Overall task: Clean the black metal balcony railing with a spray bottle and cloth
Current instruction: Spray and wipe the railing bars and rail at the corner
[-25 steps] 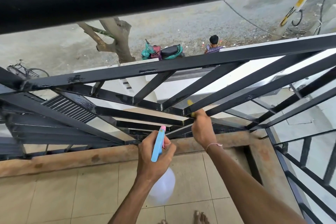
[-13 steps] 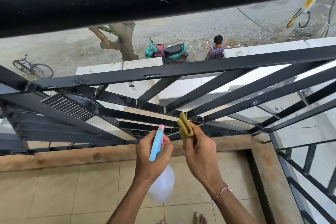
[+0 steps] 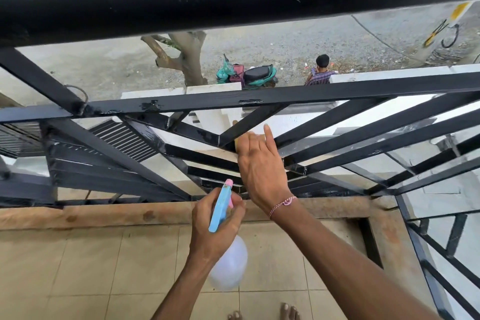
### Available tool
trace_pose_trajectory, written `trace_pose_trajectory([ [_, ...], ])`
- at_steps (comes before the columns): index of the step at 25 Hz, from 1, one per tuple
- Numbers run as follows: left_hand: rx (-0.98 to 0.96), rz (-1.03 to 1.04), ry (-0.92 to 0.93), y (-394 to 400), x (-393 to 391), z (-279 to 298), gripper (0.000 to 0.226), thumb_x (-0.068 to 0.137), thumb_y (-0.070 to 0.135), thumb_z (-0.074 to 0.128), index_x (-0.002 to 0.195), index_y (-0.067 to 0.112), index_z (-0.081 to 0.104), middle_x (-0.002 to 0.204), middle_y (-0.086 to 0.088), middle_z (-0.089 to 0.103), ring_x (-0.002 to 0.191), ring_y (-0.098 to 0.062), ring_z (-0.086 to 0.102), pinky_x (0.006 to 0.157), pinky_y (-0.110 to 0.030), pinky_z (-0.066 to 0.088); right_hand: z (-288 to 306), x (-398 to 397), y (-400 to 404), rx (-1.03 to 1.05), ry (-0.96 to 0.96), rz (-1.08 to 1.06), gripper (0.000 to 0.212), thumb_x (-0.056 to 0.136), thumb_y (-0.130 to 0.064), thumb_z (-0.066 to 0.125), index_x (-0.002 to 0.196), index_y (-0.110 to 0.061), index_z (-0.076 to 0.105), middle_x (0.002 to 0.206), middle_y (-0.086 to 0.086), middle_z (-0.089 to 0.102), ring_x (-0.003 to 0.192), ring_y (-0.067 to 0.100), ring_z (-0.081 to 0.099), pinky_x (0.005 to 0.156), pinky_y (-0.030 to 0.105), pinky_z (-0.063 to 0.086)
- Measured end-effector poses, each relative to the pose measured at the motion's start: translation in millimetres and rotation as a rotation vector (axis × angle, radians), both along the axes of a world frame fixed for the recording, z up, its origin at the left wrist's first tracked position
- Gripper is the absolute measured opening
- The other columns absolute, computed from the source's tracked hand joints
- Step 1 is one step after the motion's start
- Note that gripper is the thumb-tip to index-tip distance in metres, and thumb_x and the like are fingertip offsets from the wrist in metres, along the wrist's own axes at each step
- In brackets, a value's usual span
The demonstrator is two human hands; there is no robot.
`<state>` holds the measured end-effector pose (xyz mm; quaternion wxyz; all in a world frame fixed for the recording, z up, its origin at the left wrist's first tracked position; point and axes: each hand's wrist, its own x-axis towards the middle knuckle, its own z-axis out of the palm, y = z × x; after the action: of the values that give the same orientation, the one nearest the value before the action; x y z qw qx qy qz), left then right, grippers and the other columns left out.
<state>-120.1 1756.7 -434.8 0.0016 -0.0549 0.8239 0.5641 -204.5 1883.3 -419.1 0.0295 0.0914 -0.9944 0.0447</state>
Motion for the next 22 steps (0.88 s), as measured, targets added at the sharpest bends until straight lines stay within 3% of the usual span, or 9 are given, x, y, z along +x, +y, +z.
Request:
trace_pose_trajectory([
  [2,-0.005,0.003,0.002,-3.9,3.2,-1.5,0.018,0.081,0.037,0.071,0.078,0.022,0.061,0.073,-0.014,0.062,0.062,-0.038,0.060,0.053,-0.056,0.055,0.1,9.1,2.4,0.024,0.054,-0.004,0.048,0.099,-0.010,0.032,0.143,0.009,0.034,0.138,0.031,0.050,0.143,0.047,0.032,0.124,0.057,0.004],
  [5,0.012,0.002,-0.011,-3.9,5.5,2.2,0.009,0.081,0.030,0.072,0.084,0.035,0.066,0.070,-0.002,0.061,0.062,-0.035,0.060,0.052,-0.056,0.056,7.2,21.5,0.3,0.021,0.018,-0.023,0.055,0.098,-0.012,0.028,0.147,0.012,0.027,0.148,0.035,0.040,0.150,0.048,0.015,0.122,0.058,-0.007],
  [7,0.023,0.004,-0.021,-3.0,4.7,6.1,0.009,0.079,0.028,0.072,0.086,0.030,0.069,0.068,0.000,0.059,0.063,-0.033,0.060,0.054,-0.056,0.057,9.2,32.6,-3.8,-0.015,-0.036,-0.046,0.061,0.098,-0.024,0.033,0.146,0.012,0.027,0.150,0.037,0.036,0.150,0.047,0.012,0.122,0.056,-0.009],
  [11,0.044,-0.016,-0.029,-4.9,3.4,13.3,0.012,0.078,0.028,0.071,0.086,0.019,0.067,0.069,0.003,0.060,0.067,-0.029,0.064,0.057,-0.054,0.060,4.0,56.3,-7.7,-0.118,-0.041,-0.107,0.070,0.098,-0.042,0.048,0.142,0.012,0.040,0.145,0.036,0.043,0.148,0.045,0.021,0.124,0.055,0.015],
  [14,0.052,-0.031,-0.016,-8.9,2.4,16.5,0.009,0.079,0.029,0.071,0.084,0.023,0.067,0.075,0.002,0.065,0.071,-0.027,0.067,0.061,-0.044,0.063,-5.9,70.8,-6.5,-0.251,0.006,-0.127,0.055,0.091,-0.022,0.069,0.134,0.008,0.051,0.132,0.031,0.059,0.143,0.041,0.038,0.117,0.051,0.034],
  [16,0.040,-0.037,0.016,-13.1,3.5,19.6,0.008,0.080,0.028,0.070,0.077,0.026,0.063,0.074,-0.001,0.065,0.071,-0.026,0.065,0.060,-0.036,0.061,-10.6,82.5,-3.0,-0.412,-0.053,-0.177,0.048,0.087,-0.006,0.071,0.131,0.001,0.054,0.119,0.024,0.068,0.127,0.039,0.057,0.105,0.044,0.050],
  [17,0.040,-0.031,0.020,-16.0,4.5,20.4,0.009,0.080,0.028,0.071,0.077,0.026,0.062,0.074,-0.001,0.065,0.072,-0.026,0.065,0.059,-0.033,0.060,-11.0,88.7,0.8,-0.525,-0.076,-0.197,0.044,0.089,-0.002,0.066,0.131,-0.003,0.053,0.110,0.019,0.070,0.110,0.034,0.067,0.091,0.034,0.058],
  [19,0.049,-0.018,0.006,-23.2,7.2,23.3,0.009,0.080,0.028,0.071,0.078,0.026,0.063,0.076,-0.001,0.066,0.076,-0.024,0.066,0.060,-0.028,0.059,0.5,98.6,7.0,-0.763,-0.135,-0.272,0.030,0.098,-0.003,0.053,0.127,-0.011,0.052,0.085,0.003,0.067,0.068,0.015,0.064,0.056,0.017,0.050],
  [22,0.062,-0.068,-0.008,-29.5,6.6,34.4,0.010,0.080,0.025,0.070,0.077,0.029,0.062,0.076,0.001,0.065,0.072,-0.021,0.063,0.061,-0.025,0.055,30.5,102.9,11.4,-0.969,-0.078,-0.360,0.018,0.103,-0.006,0.047,0.116,-0.016,0.055,0.068,-0.008,0.058,0.054,0.008,0.055,0.044,0.016,0.040],
])
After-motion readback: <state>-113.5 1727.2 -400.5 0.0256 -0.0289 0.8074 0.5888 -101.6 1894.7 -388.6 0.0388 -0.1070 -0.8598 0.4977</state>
